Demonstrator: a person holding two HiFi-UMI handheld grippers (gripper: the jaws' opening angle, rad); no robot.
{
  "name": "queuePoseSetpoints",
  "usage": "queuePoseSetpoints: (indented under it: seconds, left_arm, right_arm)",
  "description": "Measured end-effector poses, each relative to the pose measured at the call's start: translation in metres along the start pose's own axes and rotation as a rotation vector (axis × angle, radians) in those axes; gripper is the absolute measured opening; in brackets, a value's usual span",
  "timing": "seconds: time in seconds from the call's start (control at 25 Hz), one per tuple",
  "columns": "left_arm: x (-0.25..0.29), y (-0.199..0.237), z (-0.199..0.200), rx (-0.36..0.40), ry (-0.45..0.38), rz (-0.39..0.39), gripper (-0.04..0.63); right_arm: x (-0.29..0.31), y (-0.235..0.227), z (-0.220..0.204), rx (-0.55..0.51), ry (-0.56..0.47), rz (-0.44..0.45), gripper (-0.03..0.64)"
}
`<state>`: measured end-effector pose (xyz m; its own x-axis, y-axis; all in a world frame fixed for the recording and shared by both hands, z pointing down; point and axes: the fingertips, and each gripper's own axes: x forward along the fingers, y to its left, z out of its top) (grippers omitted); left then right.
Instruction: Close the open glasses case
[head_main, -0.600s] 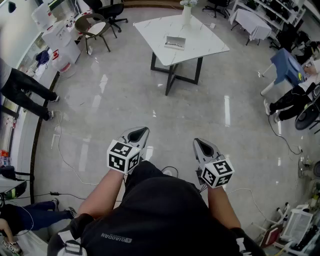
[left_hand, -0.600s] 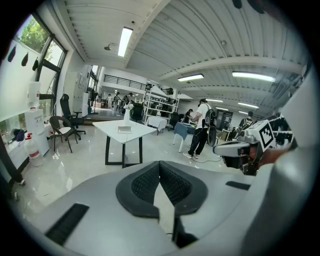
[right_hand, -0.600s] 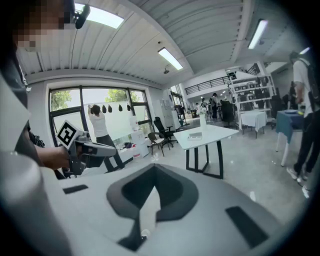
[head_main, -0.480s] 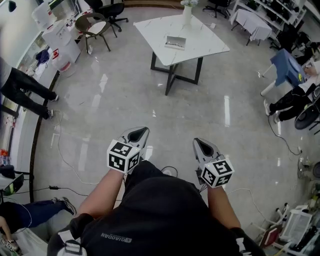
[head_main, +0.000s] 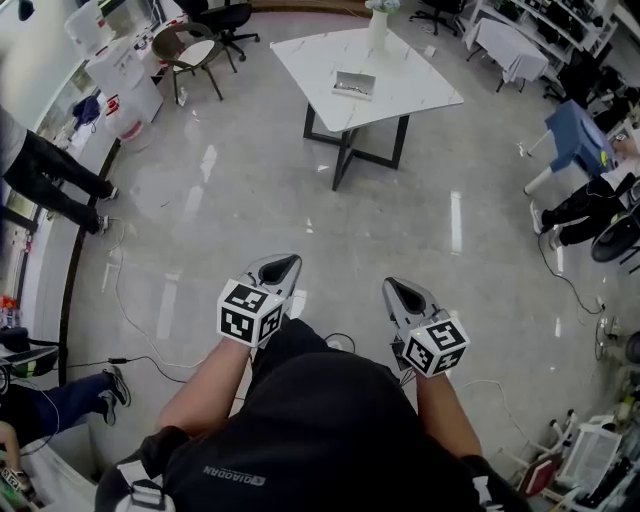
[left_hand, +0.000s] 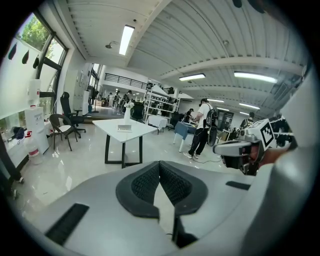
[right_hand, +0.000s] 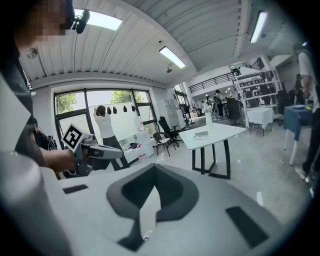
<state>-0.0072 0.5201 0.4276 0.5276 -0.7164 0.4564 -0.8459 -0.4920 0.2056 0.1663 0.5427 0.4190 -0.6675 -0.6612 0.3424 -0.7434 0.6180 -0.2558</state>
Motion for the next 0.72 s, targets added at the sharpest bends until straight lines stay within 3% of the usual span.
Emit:
queuePoseSetpoints:
  seconds: [0.24, 0.48, 0.72]
  left_arm:
    - [0.006, 0.015, 0.004, 0.003, 0.008, 0.000, 0.005]
    - [0.012, 0.062, 0.007, -0.018, 0.036, -0.012, 0.005]
    - [0.035, 0.110, 0.050, -0.001, 0.019, -0.045, 0.003]
  right_arm:
    - [0.021, 0.001, 0.003, -0.025, 0.026, 0.001, 0.002]
    - [0.066, 0.003, 0.019, 0.003, 0.033, -0.026, 0.002]
    - [0.107, 0.001, 0.052, -0.002, 0.040, -0.064, 0.002]
